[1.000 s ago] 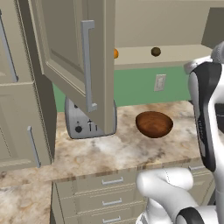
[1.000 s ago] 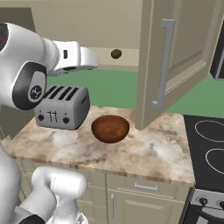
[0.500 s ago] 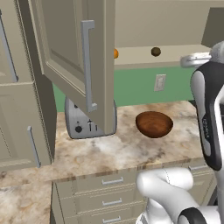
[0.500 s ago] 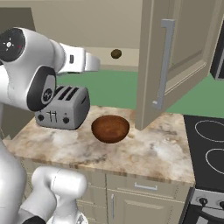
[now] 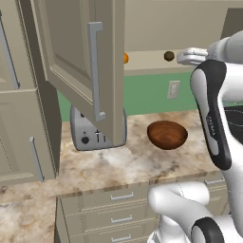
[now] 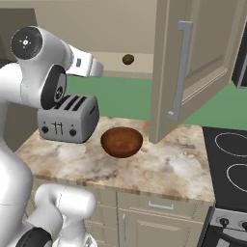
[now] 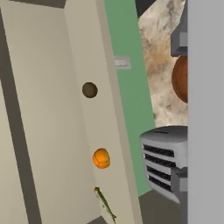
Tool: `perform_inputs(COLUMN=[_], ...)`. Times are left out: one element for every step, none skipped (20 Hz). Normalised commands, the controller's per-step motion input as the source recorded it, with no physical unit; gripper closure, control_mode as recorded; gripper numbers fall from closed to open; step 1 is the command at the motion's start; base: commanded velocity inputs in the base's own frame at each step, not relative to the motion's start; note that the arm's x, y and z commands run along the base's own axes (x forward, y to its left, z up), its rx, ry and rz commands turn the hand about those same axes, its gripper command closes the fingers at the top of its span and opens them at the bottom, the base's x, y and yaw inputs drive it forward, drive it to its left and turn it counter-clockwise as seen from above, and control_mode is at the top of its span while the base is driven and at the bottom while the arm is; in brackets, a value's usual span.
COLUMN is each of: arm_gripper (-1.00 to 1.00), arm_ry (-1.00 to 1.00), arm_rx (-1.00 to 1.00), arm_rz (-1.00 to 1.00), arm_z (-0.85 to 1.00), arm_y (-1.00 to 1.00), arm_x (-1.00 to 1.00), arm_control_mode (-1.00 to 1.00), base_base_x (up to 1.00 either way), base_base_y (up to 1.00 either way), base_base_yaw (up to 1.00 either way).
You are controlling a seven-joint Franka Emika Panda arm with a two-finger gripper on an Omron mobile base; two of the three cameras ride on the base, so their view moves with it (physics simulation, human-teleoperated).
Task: Open the cabinet. Pick the orange and kiwi from the cabinet and place them into the bowl. Then close the cabinet.
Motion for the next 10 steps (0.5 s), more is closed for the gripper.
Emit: perform_inputs(arm_gripper=[-1.00, -1.00, -1.00, -1.00, -1.00, -1.00, -1.00, -1.00, -1.00, -1.00], arm_ry=[0.00, 0.00, 0.00, 0.02, 0.05, 0.06, 0.07, 0.09, 0.11, 0.10], arm_rx=[0.11, 0.09, 0.03, 0.00, 0.00, 0.00, -0.02, -0.11, -0.13, -0.18], arm_rz=[0.10, 0.11, 0.11, 0.10, 0.10, 0.10, 0.10, 0.12, 0.12, 0.09], arm_z=[0.00, 0.00, 0.00, 0.00, 0.00, 0.00, 0.00, 0.00, 0.00, 0.00], arm_y=[0.15, 0.07, 0.07, 0.09, 0.15, 0.19, 0.27, 0.46, 0.51, 0.59], arm_x=[0.10, 0.00, 0.00, 0.02, 0.06, 0.04, 0.02, 0.06, 0.10, 0.04], arm_control_mode=[-1.00, -1.00, -1.00, -1.00, -1.00, -1.00, -1.00, -1.00, -1.00, -1.00], base_base_x=[0.00, 0.00, 0.00, 0.00, 0.00, 0.00, 0.00, 0.00, 0.00, 0.00], base_base_y=[0.00, 0.00, 0.00, 0.00, 0.00, 0.00, 0.00, 0.00, 0.00, 0.00], base_base_yaw=[0.00, 0.00, 0.00, 0.00, 0.00, 0.00, 0.00, 0.00, 0.00, 0.00])
